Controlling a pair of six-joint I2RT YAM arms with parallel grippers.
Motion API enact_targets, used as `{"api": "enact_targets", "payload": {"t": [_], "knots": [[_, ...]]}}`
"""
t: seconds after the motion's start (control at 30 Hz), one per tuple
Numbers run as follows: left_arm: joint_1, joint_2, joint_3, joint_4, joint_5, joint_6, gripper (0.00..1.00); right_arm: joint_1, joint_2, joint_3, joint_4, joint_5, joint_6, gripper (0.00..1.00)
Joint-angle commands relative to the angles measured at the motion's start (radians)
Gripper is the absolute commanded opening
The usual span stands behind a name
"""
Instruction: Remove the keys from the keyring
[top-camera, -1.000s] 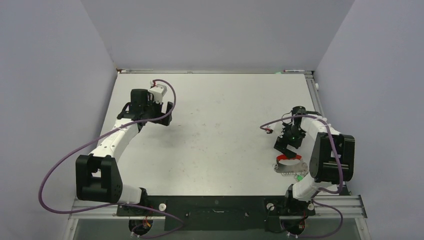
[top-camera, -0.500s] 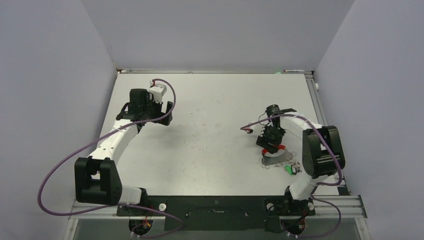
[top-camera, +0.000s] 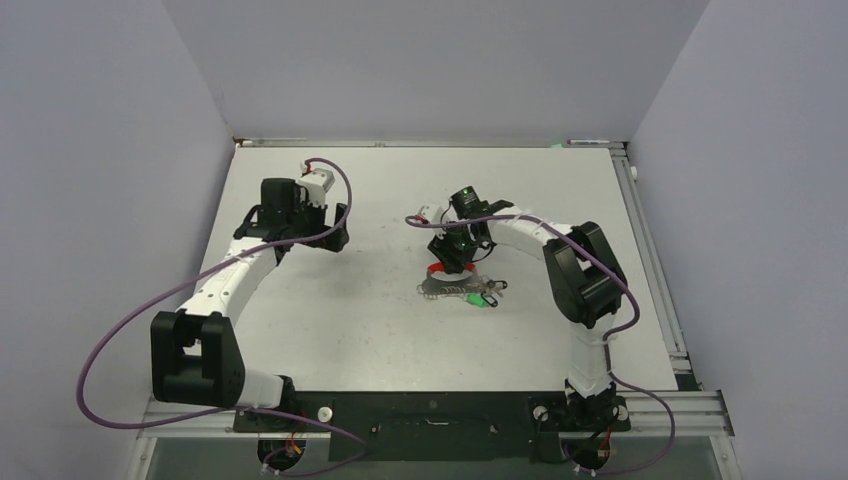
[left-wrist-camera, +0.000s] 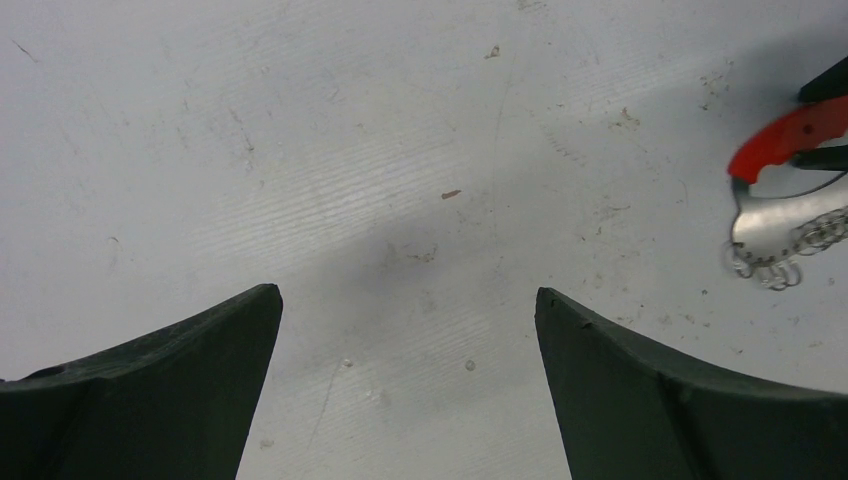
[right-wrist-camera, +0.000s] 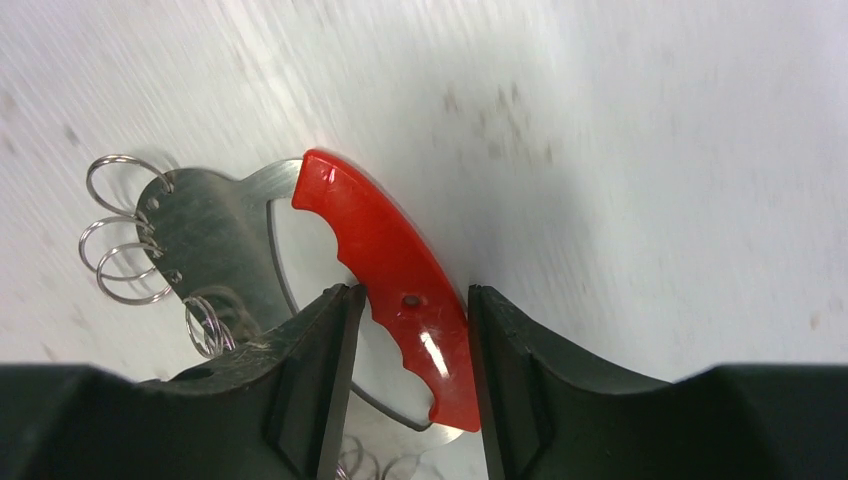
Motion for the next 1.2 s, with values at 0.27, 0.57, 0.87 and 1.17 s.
{"api": "enact_targets", "payload": {"t": [0.27,0.57,0.87,1.17], "knots": [[-0.012,0.160,0.008,0.086,0.419,-0.109,0.92,-0.009,-0.034,0.004,0.098,-0.287,0.251,0.58],[-0.098,0.320,-0.013,0.139,0.519,-0.274,0.65,-0.113,-0.168,-0.156,0.087,-0.269,0.260,0.59],[-0.235,0.427,-0.012,0.181,0.469,-0.349,0.51,-0.120,-0.156,-0.239,0.136,-0.286,0.286,0.59],[-0.303,0.475,0.005,0.182,0.396,-0.357,0.30,-0.105,-0.160,-0.272,0.182,-0.370,0.305,0.59]]}}
